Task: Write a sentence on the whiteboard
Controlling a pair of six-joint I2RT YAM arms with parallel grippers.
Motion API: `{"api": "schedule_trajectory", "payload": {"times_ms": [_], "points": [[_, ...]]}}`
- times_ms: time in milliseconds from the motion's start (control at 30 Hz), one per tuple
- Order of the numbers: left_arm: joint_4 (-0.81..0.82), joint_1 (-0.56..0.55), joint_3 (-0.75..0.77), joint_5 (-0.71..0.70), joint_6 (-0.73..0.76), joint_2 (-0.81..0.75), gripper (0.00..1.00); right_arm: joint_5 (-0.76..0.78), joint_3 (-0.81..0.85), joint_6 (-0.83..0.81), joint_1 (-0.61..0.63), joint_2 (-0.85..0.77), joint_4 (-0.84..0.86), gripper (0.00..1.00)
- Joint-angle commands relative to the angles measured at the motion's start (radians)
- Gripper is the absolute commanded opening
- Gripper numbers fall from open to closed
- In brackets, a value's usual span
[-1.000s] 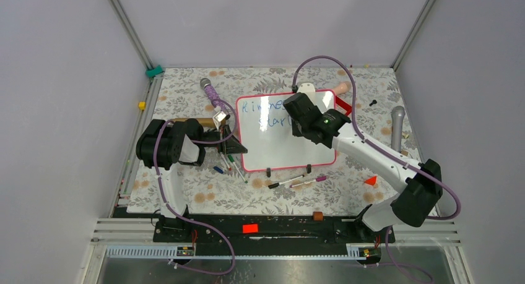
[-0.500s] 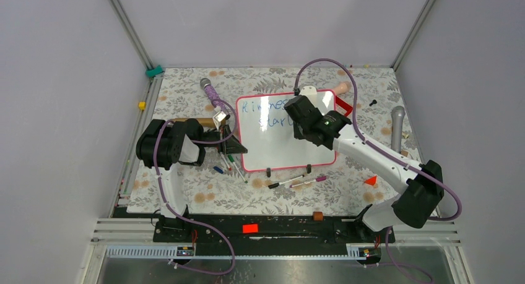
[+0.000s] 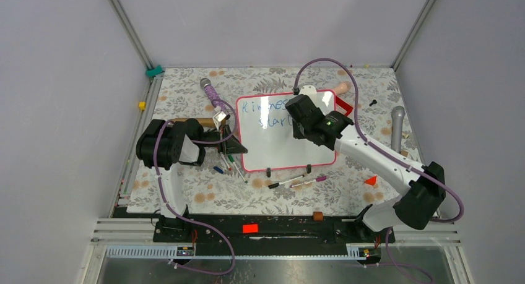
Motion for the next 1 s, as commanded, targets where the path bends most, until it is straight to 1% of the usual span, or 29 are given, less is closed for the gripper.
{"api": "schedule_trajectory", "payload": {"times_ms": [0,133,167,233,300,467,633,800,967], "points": [[0.062,-0.004,0.005,0.006,0.011,0.001,0.00,-0.009,0.030,-0.030,-0.008,-0.078,0.027,0.00],[0.063,-0.003,0.007,0.006,0.011,0.002,0.00,-0.026,0.030,-0.074,0.000,-0.086,0.029,0.00],[0.063,-0.003,0.006,0.007,0.011,0.001,0.00,-0.002,0.042,-0.093,0.018,-0.080,0.018,0.00],[0.063,-0.002,0.005,0.006,0.011,0.002,0.00,0.125,0.089,-0.142,0.081,-0.056,-0.006,0.00],[0.063,-0.003,0.007,0.005,0.010,0.003,0.00,0.174,0.125,-0.185,0.135,-0.017,-0.015,0.00],[0.063,-0.003,0.007,0.006,0.009,0.004,0.00,0.115,0.154,-0.200,0.199,0.043,0.012,0.00],[0.062,-0.003,0.014,0.005,0.000,0.008,0.00,0.044,0.145,-0.223,0.218,0.084,0.051,0.00],[0.064,-0.005,0.011,0.001,-0.010,0.012,0.00,0.018,0.063,-0.167,0.218,0.060,0.087,0.00],[0.064,-0.004,0.002,-0.018,-0.012,0.007,0.00,0.023,-0.007,-0.149,0.219,0.043,0.121,0.00]]}}
